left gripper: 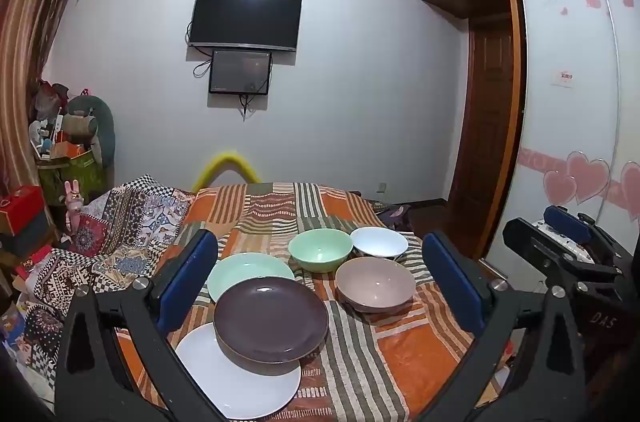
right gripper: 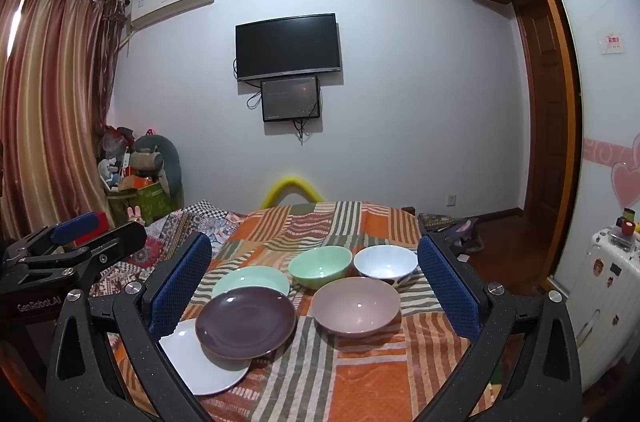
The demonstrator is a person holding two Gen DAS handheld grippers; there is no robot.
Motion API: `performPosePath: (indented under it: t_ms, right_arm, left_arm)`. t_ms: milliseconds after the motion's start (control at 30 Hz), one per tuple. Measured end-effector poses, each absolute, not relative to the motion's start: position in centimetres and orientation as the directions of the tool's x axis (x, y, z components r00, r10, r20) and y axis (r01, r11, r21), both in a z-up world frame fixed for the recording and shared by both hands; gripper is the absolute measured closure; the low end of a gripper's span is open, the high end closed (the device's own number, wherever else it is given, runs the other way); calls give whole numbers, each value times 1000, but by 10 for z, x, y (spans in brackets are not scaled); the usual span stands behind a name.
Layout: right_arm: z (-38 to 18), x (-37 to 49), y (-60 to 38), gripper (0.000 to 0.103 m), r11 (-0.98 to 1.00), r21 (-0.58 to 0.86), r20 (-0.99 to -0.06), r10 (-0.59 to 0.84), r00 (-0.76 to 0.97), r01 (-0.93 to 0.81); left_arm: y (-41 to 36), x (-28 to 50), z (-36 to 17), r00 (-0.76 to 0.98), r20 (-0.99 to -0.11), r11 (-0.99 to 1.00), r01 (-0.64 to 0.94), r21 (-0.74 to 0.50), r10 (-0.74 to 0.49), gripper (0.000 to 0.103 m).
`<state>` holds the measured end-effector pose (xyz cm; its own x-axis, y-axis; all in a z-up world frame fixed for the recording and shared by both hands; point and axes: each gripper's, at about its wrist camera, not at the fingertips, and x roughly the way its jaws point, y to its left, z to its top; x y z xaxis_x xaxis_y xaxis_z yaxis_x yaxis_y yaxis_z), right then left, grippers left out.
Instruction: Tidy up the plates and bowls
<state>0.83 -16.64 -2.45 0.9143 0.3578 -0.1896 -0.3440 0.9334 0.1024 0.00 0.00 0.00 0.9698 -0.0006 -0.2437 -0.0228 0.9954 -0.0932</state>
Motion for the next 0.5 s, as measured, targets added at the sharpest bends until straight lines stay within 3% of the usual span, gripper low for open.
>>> performPosePath:
  t_ms: [500]
  right_arm:
    - [-24,8,-167,0,931,107,-193,364,911,-349]
  left_arm:
    - [2,2,-5,969,-249,994,-25,-106,-2,0]
